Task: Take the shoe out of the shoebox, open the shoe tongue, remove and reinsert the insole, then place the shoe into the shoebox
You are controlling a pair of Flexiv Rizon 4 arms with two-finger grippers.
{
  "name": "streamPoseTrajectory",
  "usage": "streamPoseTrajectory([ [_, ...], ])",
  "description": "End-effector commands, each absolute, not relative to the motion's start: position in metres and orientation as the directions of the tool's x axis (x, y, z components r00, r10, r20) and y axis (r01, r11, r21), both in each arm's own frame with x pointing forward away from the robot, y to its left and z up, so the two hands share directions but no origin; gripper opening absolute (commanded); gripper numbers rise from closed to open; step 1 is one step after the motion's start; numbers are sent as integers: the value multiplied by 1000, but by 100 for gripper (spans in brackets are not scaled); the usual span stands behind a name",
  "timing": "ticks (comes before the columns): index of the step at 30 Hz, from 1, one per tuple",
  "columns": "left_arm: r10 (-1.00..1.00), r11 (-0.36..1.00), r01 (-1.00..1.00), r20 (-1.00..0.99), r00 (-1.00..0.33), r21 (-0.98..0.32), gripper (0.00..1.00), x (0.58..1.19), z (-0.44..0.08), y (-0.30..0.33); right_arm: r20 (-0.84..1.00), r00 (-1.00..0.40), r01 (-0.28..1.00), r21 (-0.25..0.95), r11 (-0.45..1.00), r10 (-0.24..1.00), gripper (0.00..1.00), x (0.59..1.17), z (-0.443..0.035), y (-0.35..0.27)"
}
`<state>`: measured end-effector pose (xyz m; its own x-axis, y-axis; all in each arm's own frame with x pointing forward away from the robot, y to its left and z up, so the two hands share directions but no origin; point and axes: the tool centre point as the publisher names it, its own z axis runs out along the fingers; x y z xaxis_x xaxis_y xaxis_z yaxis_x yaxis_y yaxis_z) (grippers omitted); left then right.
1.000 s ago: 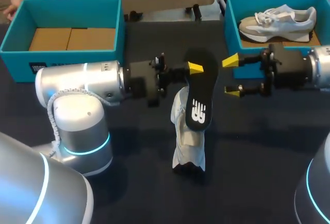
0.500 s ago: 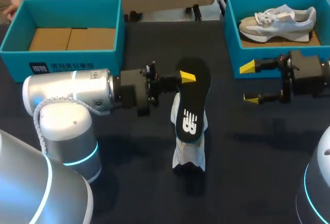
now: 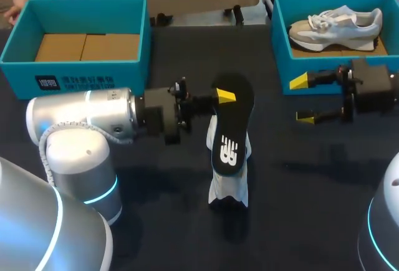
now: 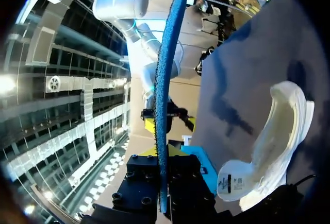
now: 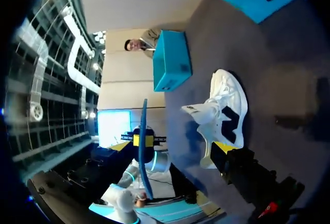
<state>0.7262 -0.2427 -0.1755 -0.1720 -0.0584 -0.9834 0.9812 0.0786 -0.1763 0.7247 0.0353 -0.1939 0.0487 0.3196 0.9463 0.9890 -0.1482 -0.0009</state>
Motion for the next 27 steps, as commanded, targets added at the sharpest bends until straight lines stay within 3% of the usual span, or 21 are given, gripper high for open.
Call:
streamPoseTrajectory([
  [1,-14,24,966,-966,-257,-258,0,723,-176,-238,855,-294,944,331,-12,427,100,728,-181,23],
  [6,-18,-2,941,-941,-337,-337,0,716,-169,-232,684,-584,800,576,167,438,100,723,-179,14],
  [9,-13,-7,926,-926,-378,-378,0,714,-165,-228,577,-754,654,701,284,314,100,717,-179,15],
  [27,17,19,760,-760,-650,-650,0,685,-156,-215,577,-754,654,701,284,314,100,717,-179,15],
])
